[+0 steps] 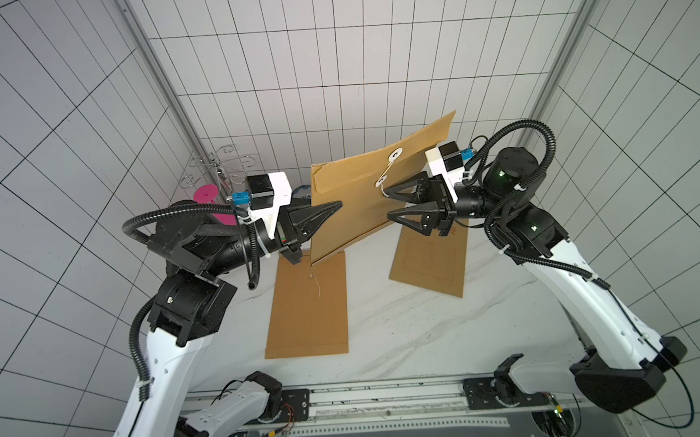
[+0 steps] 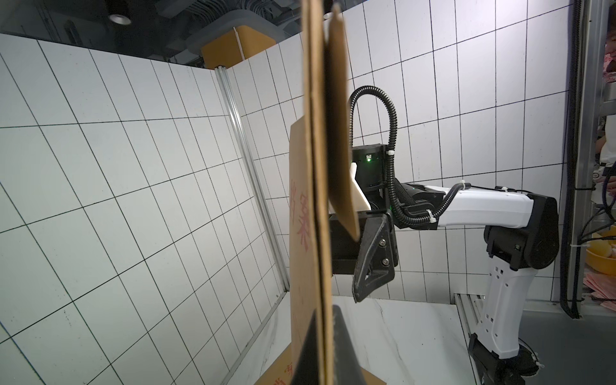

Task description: Open the file bag

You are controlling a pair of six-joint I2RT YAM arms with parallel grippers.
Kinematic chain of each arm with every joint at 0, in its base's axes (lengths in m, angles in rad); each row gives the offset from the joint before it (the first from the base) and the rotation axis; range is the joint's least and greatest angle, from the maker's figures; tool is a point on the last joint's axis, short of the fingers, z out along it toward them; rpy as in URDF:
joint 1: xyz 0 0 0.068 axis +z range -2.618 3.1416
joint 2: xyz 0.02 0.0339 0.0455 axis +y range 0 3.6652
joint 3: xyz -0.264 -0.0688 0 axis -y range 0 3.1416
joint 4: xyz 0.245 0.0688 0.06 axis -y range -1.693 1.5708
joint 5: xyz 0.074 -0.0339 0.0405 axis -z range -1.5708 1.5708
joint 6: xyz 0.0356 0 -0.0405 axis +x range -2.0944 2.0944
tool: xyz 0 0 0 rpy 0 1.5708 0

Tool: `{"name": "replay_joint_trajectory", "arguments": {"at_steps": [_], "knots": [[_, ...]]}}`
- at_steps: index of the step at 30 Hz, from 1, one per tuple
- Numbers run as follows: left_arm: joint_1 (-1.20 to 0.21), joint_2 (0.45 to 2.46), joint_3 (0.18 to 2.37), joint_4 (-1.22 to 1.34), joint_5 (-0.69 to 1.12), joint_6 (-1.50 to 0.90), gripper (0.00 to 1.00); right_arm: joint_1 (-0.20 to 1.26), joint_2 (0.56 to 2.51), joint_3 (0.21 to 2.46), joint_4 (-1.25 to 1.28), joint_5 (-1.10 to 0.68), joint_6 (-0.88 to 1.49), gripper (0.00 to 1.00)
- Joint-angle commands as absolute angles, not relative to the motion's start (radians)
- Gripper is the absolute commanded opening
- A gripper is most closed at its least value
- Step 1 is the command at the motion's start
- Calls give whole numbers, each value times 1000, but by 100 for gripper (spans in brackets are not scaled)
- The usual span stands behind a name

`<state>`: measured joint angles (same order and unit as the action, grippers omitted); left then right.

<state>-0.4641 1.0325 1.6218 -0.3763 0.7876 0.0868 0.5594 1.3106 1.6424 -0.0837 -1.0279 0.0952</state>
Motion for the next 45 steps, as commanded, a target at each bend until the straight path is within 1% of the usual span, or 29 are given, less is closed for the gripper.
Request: {"name": "replay_joint_trajectory", "arguments": {"at_steps": [1,5,10,16,27,32,37,45], "knots": [[-469,1017,1617,-342,812,87,0,573,1307,1694,-27,-1032,108,50],[-470,1016,1613,-336,814,84,0,578,1317,1698,-25,-1036,115,44],[-469,1014,1612,-335,813,83,0,581,1324,1697,-25,-1032,117,40],[-469,1011,1608,-331,815,80,0,583,1330,1702,-24,-1024,121,33],[-469,1000,1588,-331,796,87,0,587,1325,1700,-23,-1010,124,1],[-470,1001,1580,-341,745,81,0,588,1311,1677,-39,-982,115,0],[-470,1010,1568,-341,678,46,0,591,1307,1663,-135,-908,72,0],[-471,1019,1558,-334,604,28,0,653,1308,1654,-237,-799,0,0]]}}
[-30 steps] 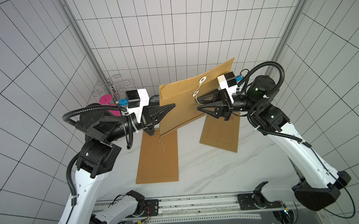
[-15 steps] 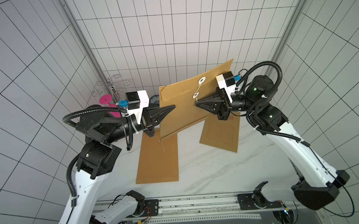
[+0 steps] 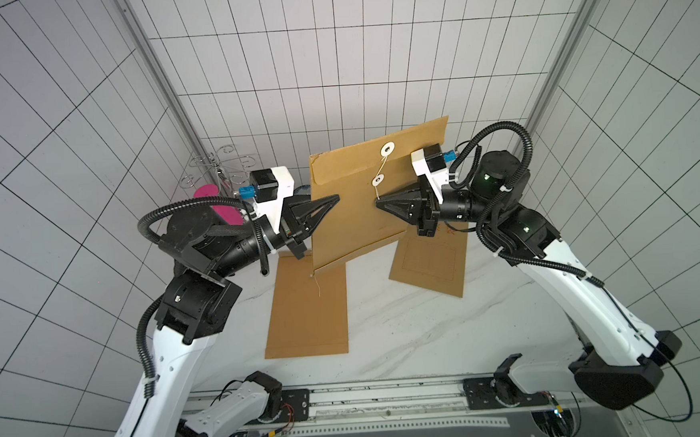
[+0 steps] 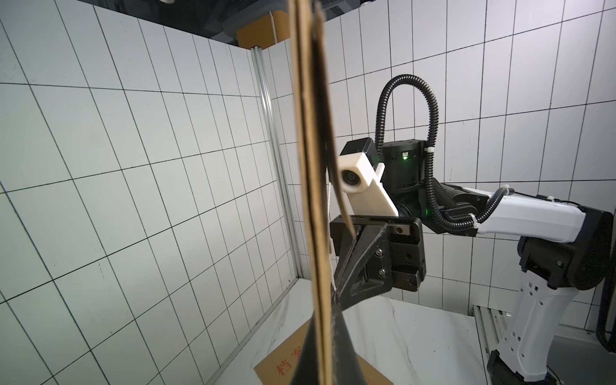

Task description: Open the file bag

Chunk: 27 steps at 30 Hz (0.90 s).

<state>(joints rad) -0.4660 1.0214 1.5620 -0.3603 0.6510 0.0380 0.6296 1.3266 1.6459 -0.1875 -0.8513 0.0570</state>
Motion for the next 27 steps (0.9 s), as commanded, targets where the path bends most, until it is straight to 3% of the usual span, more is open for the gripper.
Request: {"name": "replay_joint_trajectory", "arguments": {"at_steps": [1,17,27], "knots": [[-471,1019,1558,-335,599,29,0,659,1309,1656,-243,-792,-4,0],[-477,1024,1527,-383,494,50,0,705,1321,1688,-253,-715,-6,0],[-591,1034,1524,-475,319,159,0,707,1343,1716,-267,-700,0,0]]}}
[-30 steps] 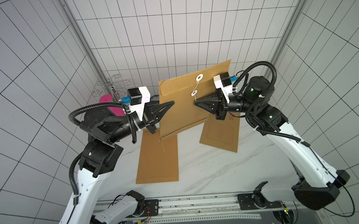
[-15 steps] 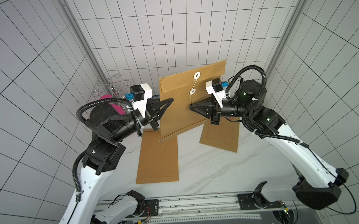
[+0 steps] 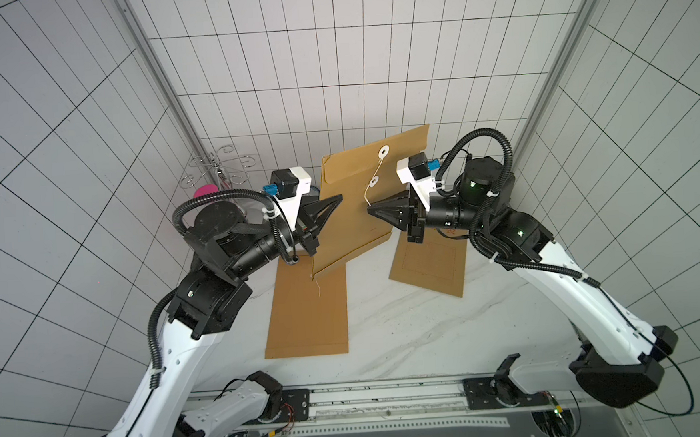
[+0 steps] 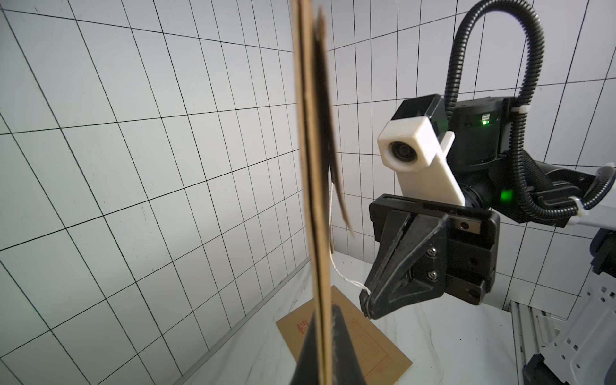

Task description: Open the file bag

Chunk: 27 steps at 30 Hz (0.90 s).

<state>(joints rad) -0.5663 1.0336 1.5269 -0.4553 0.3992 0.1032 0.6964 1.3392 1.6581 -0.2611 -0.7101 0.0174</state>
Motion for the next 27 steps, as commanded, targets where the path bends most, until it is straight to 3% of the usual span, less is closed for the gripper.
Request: {"name": "replay_joint_trajectory", "arguments": {"at_steps": [1,11,27], "knots": [[-600,1036,1523,-481,304,167,0,708,1343,1716,-267,-698,0,0],[-644,1049,1513,-514,207,206,0,708,1323,1700,-251,-668,8,0],[-689,1046,1497,-558,100,254,0,704,1261,1630,-217,-473,26,0]]}}
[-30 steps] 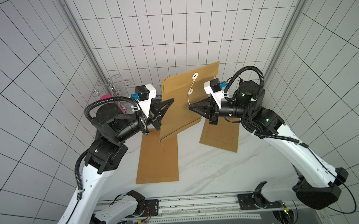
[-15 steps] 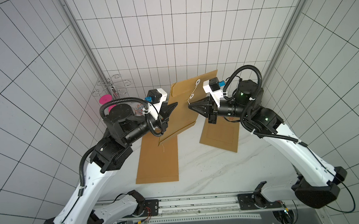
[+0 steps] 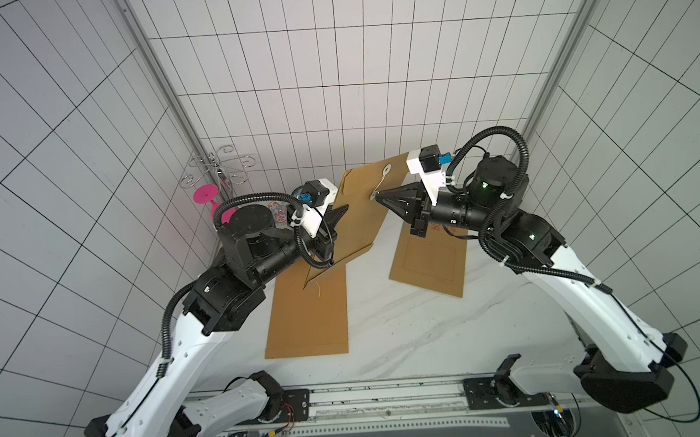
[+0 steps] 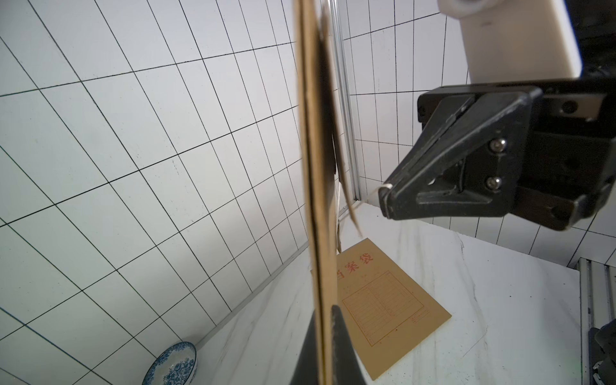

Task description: Open the file bag

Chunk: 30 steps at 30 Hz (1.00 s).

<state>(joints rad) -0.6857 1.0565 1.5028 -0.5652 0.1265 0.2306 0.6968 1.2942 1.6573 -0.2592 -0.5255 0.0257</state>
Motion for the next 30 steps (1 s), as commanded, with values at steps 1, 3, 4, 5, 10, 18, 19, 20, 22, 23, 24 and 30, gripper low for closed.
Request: {"name": "replay_joint_trajectory", "arguments": {"at_steps": [1,3,4,5,10,18,19,20,22,23,24,30], "knots": [[-691,1047,1497,-560,97,255,0,704,1255,1626,-215,-462,26,0],[-691,1045,1496,-560,95,256,0,704,1248,1618,-213,-435,29,0],[-692,1043,1496,-560,95,256,0,703,1244,1615,-215,-423,30,0],[-692,1043,1496,-560,93,256,0,701,1241,1612,-214,-412,32,0],[-693,1041,1493,-559,92,250,0,689,1231,1593,-217,-387,47,0],[-693,1016,1474,-542,105,232,0,651,1220,1569,-235,-330,91,0],[-693,1013,1471,-539,109,232,0,642,1220,1566,-236,-328,99,0],[-693,1010,1470,-538,115,231,0,633,1217,1563,-239,-326,106,0],[-693,1005,1465,-536,133,229,0,620,1218,1562,-248,-324,116,0],[-692,1001,1462,-530,147,228,0,613,1218,1560,-252,-319,122,0],[-693,996,1458,-524,161,226,0,609,1219,1559,-257,-315,125,0],[-693,973,1431,-461,240,198,0,584,1201,1533,-266,-327,130,0]]}}
